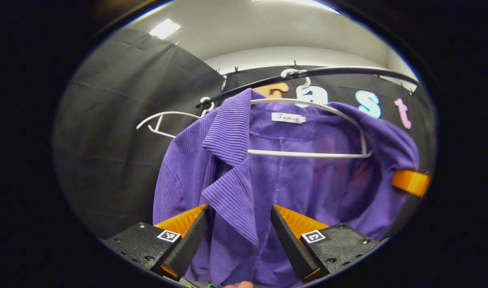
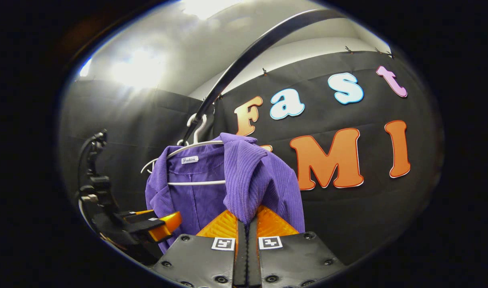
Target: Grasp the clothes on the hanger with both hands and then place them into the laundry hamper below.
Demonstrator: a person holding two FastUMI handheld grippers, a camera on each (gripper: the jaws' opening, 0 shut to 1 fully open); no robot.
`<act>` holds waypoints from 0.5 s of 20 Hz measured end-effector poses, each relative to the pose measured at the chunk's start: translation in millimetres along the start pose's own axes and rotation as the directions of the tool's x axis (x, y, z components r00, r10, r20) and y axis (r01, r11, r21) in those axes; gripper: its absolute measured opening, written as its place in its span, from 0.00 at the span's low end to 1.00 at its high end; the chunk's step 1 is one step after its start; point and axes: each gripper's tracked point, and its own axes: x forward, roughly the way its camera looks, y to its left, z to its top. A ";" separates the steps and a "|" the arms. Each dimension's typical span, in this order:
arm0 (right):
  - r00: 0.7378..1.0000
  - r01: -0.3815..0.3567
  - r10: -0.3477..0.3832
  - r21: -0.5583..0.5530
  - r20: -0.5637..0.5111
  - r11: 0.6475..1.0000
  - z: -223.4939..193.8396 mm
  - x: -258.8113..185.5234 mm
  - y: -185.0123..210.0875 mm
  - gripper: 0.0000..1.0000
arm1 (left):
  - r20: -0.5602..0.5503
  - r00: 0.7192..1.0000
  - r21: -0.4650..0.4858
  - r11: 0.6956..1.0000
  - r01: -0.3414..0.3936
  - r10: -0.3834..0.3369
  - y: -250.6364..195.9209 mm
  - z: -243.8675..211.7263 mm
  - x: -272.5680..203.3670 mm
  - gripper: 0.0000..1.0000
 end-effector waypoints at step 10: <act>0.996 0.075 -0.073 -0.036 0.048 0.997 4.8 2.9 -15.2 0.08 | 0.004 1.000 0.108 0.994 -0.031 0.031 60.1 7.4 8.0 0.06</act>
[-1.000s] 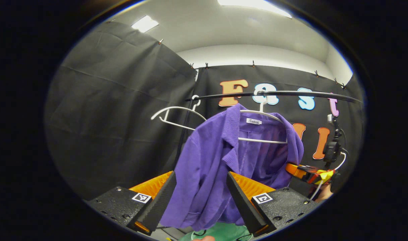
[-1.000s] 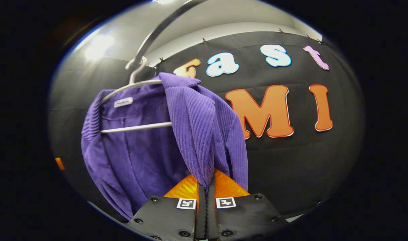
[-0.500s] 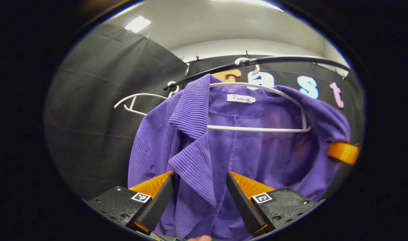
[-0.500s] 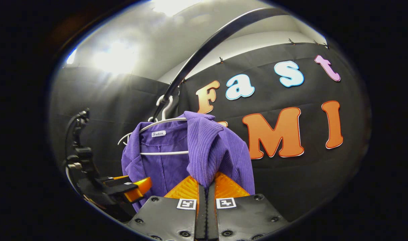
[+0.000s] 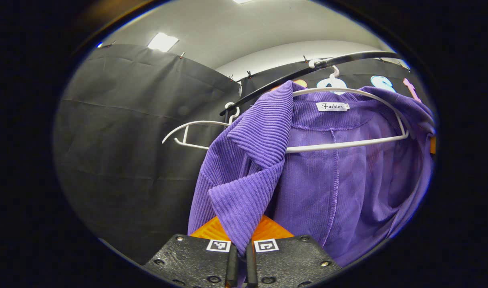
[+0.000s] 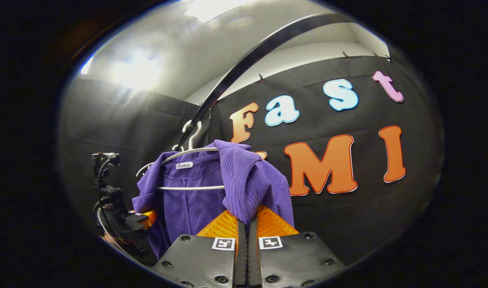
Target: Grasp the clothes on the hanger with both hands and then place them into the laundry hamper below.
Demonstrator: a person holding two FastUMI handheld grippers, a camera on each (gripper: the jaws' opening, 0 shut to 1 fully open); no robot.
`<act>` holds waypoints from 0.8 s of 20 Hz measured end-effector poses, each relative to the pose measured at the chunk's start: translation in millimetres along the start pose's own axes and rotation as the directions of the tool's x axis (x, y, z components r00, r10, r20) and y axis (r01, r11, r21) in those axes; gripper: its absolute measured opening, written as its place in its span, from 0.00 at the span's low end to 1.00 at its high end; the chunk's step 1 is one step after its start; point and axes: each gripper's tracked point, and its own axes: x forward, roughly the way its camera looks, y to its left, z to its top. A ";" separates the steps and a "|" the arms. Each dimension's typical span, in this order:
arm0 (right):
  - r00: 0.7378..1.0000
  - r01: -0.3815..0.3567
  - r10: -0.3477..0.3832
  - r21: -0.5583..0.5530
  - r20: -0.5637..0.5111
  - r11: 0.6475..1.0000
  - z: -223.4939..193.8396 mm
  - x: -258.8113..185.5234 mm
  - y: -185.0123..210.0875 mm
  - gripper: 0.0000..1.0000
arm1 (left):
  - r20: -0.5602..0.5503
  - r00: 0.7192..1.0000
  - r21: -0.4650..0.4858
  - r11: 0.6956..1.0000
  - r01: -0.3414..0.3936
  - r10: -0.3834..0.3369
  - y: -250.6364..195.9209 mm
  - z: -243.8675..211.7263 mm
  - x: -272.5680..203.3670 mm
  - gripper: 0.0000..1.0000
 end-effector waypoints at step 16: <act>0.970 0.198 -0.202 0.040 0.138 0.979 47.9 21.0 -48.7 0.08 | 0.265 0.952 0.081 0.981 -0.178 0.151 110.9 141.6 51.3 0.01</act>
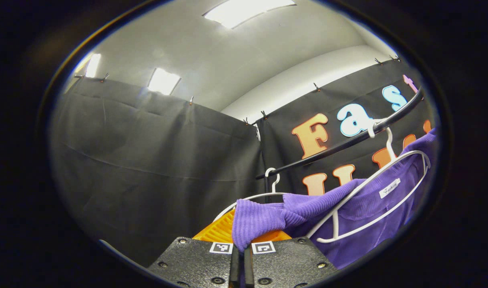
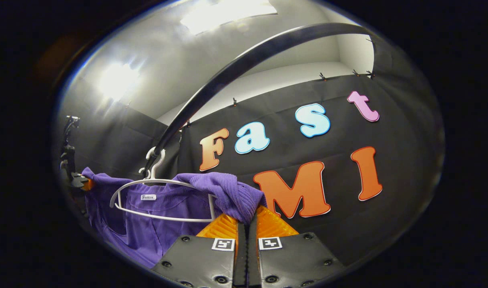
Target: Grasp the clothes on the hanger with both hands and then place them into the laundry hamper below.
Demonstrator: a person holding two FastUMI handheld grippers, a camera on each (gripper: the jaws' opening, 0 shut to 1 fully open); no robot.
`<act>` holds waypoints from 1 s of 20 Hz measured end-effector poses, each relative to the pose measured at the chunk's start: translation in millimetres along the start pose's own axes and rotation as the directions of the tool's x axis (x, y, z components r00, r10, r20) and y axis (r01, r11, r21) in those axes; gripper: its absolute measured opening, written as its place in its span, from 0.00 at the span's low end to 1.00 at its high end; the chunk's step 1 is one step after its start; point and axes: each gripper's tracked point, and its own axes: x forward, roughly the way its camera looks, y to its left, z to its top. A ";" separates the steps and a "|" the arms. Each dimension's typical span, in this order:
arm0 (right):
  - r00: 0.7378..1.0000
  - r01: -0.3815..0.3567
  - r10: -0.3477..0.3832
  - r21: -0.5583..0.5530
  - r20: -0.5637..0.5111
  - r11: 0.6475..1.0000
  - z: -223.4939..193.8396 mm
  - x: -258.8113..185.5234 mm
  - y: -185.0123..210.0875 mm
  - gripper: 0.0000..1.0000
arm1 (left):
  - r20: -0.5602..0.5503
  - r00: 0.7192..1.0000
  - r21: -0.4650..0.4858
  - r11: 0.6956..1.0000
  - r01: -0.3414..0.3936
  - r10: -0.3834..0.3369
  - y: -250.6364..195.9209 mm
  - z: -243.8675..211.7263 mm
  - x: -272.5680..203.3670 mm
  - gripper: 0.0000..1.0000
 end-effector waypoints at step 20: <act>0.978 0.142 -0.152 -0.073 -0.146 0.987 -69.5 48.4 -75.0 0.08 | -0.411 0.894 -0.094 0.984 0.151 -0.177 -41.6 -210.5 -70.5 0.05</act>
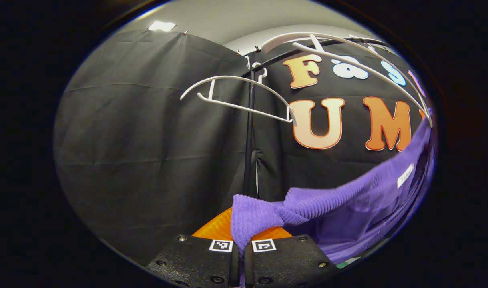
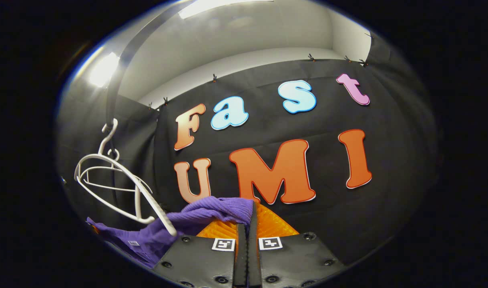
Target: Grasp the clothes on the hanger with both hands and then place them into the laundry hamper below.
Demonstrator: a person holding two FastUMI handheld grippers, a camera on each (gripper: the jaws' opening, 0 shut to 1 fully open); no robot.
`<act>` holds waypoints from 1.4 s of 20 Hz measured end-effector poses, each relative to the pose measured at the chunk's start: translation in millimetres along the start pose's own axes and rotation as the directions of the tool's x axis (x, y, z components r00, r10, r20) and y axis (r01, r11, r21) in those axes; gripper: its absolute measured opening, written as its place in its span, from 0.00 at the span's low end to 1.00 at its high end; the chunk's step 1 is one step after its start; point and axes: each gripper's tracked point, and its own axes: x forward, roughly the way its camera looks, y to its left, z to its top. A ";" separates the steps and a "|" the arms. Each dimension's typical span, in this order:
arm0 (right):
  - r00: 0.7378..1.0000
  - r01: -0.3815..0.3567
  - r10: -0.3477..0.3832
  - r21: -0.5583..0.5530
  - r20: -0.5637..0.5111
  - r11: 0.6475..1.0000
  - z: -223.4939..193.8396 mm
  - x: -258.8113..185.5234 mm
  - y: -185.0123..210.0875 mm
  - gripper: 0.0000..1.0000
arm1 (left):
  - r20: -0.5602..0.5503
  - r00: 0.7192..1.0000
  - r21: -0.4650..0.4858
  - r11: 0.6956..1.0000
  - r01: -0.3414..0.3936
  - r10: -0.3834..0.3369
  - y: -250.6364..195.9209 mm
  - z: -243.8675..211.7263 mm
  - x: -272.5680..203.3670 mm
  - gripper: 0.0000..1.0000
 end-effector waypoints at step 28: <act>0.708 -0.228 0.254 0.127 -0.660 0.965 -304.5 -127.1 95.1 0.08 | -0.549 0.689 -0.246 0.880 0.407 -0.472 -225.7 -189.5 -101.3 0.05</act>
